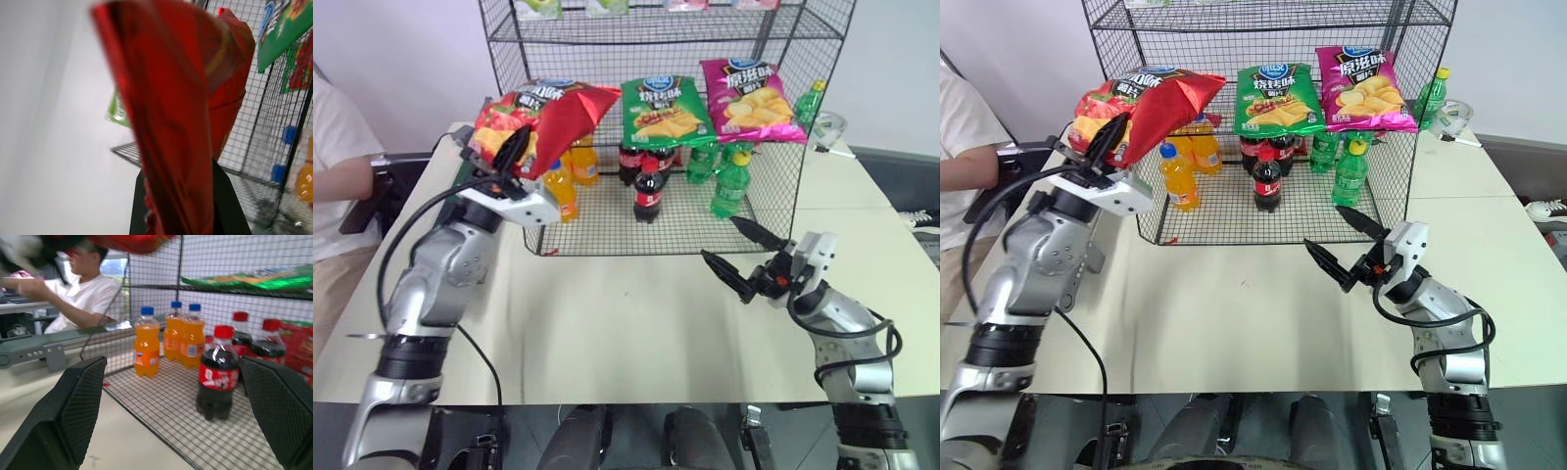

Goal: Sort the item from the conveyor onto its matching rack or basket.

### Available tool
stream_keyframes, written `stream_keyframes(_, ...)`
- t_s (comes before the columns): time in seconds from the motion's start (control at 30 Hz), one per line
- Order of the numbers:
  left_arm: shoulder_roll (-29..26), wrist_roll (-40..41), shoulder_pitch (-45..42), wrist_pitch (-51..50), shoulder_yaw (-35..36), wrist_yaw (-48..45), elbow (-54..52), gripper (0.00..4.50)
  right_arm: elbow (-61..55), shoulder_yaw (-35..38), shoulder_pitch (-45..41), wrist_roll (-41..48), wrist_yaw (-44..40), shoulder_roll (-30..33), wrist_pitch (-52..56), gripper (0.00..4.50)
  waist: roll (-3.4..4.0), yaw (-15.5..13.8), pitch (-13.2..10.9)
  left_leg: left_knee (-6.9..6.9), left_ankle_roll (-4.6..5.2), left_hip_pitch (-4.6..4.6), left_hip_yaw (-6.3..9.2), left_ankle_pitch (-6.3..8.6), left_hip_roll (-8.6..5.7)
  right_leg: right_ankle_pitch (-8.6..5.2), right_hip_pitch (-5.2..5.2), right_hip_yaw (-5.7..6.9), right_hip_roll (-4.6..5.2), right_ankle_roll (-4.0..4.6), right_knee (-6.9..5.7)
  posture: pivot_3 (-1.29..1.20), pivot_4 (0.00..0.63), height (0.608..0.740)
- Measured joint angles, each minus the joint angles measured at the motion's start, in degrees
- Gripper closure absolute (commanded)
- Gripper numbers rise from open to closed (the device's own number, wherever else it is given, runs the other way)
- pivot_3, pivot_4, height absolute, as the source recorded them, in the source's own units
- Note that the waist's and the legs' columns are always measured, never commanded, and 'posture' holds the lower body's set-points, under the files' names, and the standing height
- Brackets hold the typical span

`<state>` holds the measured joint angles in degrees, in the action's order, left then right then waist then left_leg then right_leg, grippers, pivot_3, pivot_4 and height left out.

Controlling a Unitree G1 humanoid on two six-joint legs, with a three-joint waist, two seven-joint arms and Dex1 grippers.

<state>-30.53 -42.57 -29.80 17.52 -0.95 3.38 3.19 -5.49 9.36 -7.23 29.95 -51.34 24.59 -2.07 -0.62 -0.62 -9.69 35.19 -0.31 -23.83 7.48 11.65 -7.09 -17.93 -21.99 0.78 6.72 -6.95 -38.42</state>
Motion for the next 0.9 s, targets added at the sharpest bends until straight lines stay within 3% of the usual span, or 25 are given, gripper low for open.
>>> stream_keyframes(0.2, 7.8, -1.63, -14.8, -5.98, -4.93, 7.15, 22.2, 4.48, 0.17, -1.22, -1.18, -0.5, 0.34, -0.55, -0.19, 0.0, -0.1, -0.08, -0.01, 0.08, -0.02, -0.03, 0.04, -0.02, -0.04, 0.03, 0.01, 0.03, -0.01, -0.06, -0.05, 0.0, 0.15, 0.74)
stream_keyframes(0.37, 9.83, -1.17, -23.88, -6.9, -7.53, 14.28, 36.89, 4.48, 0.15, -1.68, -1.33, -0.55, 0.55, -0.68, -0.23, 0.0, -0.14, 0.62, -0.03, 0.08, -0.34, -0.31, 0.01, -0.22, -0.04, 0.03, -0.29, 0.03, 0.01, -0.08, -0.1, 0.0, 0.15, 0.74)
stream_keyframes(0.7, 11.68, 0.98, -36.6, -6.86, -10.29, 22.15, 57.2, 4.48, 0.01, -1.94, -1.12, -0.51, 1.6, -0.98, -0.19, 0.0, -0.19, 1.28, -0.06, 0.13, -0.35, -0.38, 0.02, -0.23, -0.06, 0.03, -0.34, 0.03, 0.01, -0.1, -0.14, 0.0, 0.15, 0.74)
stream_keyframes(0.9, 12.32, 2.05, -38.3, -6.81, -11.65, 24.53, 61.55, 4.48, 0.01, -1.37, -1.81, -0.18, 2.87, -1.1, -0.21, 0.0, -0.19, 1.37, -0.06, 0.15, -0.35, -0.46, 0.02, -0.23, -0.06, 0.03, -0.44, 0.03, 0.0, -0.1, -0.21, 0.0, 0.15, 0.74)
